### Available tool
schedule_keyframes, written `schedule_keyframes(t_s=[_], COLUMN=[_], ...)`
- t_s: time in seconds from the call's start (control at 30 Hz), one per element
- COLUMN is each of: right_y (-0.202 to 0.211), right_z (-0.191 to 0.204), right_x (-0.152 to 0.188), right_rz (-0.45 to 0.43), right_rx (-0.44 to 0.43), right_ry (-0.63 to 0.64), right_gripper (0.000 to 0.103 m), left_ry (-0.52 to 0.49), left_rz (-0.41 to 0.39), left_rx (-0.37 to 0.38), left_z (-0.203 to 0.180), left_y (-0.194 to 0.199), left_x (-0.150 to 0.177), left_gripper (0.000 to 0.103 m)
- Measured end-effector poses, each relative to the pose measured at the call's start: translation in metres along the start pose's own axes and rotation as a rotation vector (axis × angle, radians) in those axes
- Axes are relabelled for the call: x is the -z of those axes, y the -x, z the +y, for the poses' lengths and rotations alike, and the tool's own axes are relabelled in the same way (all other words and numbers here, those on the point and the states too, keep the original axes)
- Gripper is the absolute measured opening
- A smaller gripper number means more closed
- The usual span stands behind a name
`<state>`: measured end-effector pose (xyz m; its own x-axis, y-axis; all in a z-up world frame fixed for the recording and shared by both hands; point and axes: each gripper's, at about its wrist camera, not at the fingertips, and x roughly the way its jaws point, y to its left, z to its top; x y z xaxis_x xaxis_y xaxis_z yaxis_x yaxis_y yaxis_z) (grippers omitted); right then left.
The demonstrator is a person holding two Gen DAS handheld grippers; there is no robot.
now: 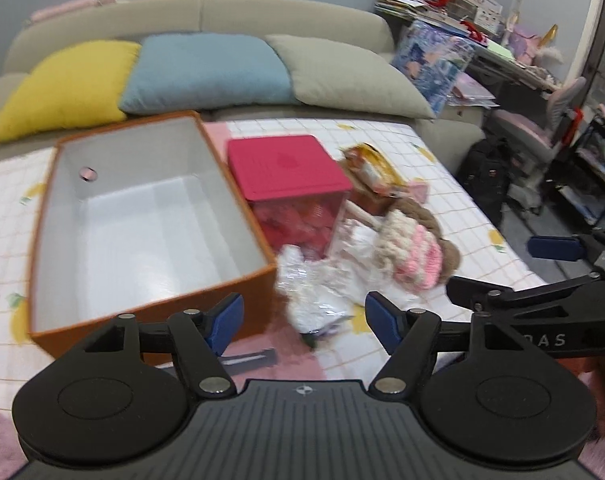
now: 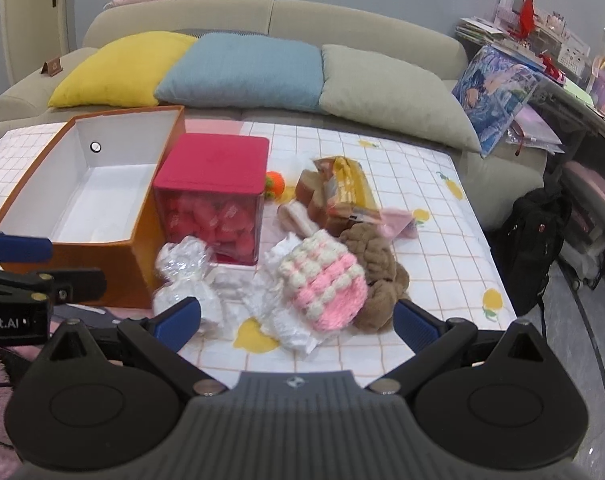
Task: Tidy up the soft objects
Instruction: 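Grasp the plastic-wrapped white bundle with the left tool while the right tool grasps the pink crocheted pouch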
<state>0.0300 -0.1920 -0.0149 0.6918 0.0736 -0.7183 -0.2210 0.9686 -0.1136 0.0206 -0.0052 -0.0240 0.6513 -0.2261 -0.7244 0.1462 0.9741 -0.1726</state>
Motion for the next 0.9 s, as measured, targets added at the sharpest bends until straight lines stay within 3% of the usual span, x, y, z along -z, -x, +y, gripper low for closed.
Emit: schedule_keyframes(t_s=[0.1, 0.3, 0.53, 0.67, 0.9], right_y=[-0.007, -0.029, -0.072, -0.102, -0.132], right_z=[-0.005, -0.014, -0.027, -0.027, -0.029], right_x=[0.003, 0.007, 0.0, -0.001, 0.005], right_rz=[-0.029, -0.032, 0.019, 0.086, 0.144], right_rx=[0.013, 0.024, -0.008, -0.089, -0.139], right_ry=[0.04, 0.107, 0.097, 0.116, 0.077], right_gripper=[0.1, 0.087, 0.087, 0.086, 0.075], left_ry=[0.041, 0.22, 0.296, 0.334, 0.35], left_rz=[0.028, 0.114, 0.157, 0.185, 0.189], left_rx=[0.061, 0.042, -0.049, -0.09, -0.143], left_z=[-0.002, 0.0, -0.004, -0.002, 0.0], left_y=[-0.016, -0.057, -0.093, -0.109, -0.126], left_x=[-0.004, -0.008, -0.003, 0.002, 0.007], left_gripper=[0.078, 0.077, 0.081, 0.081, 0.081])
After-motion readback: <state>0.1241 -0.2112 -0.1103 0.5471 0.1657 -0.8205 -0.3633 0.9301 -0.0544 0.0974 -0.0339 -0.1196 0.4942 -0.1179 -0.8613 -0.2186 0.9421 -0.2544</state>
